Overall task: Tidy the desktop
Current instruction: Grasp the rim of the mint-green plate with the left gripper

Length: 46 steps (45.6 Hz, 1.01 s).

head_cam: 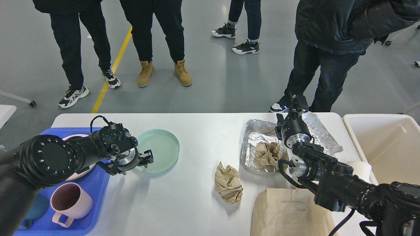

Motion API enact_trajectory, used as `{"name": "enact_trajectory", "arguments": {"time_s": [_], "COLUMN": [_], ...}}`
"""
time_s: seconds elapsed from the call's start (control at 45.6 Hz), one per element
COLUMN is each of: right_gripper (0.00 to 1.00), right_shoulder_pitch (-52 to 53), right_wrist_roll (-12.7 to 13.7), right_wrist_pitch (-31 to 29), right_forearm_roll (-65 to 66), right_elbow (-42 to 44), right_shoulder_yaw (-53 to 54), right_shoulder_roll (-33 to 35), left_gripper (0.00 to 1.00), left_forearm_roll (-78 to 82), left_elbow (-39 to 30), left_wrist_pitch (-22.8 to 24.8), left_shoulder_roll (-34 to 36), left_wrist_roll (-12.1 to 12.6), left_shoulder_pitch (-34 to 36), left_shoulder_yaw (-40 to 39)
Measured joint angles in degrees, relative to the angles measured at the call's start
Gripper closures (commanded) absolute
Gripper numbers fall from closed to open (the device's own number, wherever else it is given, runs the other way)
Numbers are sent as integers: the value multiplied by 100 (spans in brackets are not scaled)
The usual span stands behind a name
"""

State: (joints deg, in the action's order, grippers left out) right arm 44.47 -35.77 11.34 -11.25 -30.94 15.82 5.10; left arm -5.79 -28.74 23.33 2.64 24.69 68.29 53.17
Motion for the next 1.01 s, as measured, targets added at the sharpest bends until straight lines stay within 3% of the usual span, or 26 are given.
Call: {"name": "enact_trajectory", "arguments": {"time_s": [0.438, 0.811, 0.942, 1.008], "right_gripper": [0, 0, 0, 0], "right_shoulder_pitch": [0, 0, 0, 0], "right_wrist_roll": [0, 0, 0, 0], "right_wrist_pitch": [0, 0, 0, 0], "right_forearm_roll": [0, 0, 0, 0], "right_elbow": [0, 0, -1, -1], "right_shoulder_yaw": [0, 0, 0, 0], "right_shoulder_roll": [0, 0, 0, 0], "left_gripper": [56, 63, 83, 84], "left_forearm_roll": [-1, 1, 8, 8], "left_elbow": [-1, -3, -21, -35], "left_wrist_pitch": [-10, 5, 52, 184], "left_shoulder_roll": [9, 1, 0, 0], "left_wrist_roll": [-24, -28, -28, -28], "left_shoulder_pitch": [-52, -67, -70, -71], "left_shoulder_yaw": [0, 23, 26, 31]}}
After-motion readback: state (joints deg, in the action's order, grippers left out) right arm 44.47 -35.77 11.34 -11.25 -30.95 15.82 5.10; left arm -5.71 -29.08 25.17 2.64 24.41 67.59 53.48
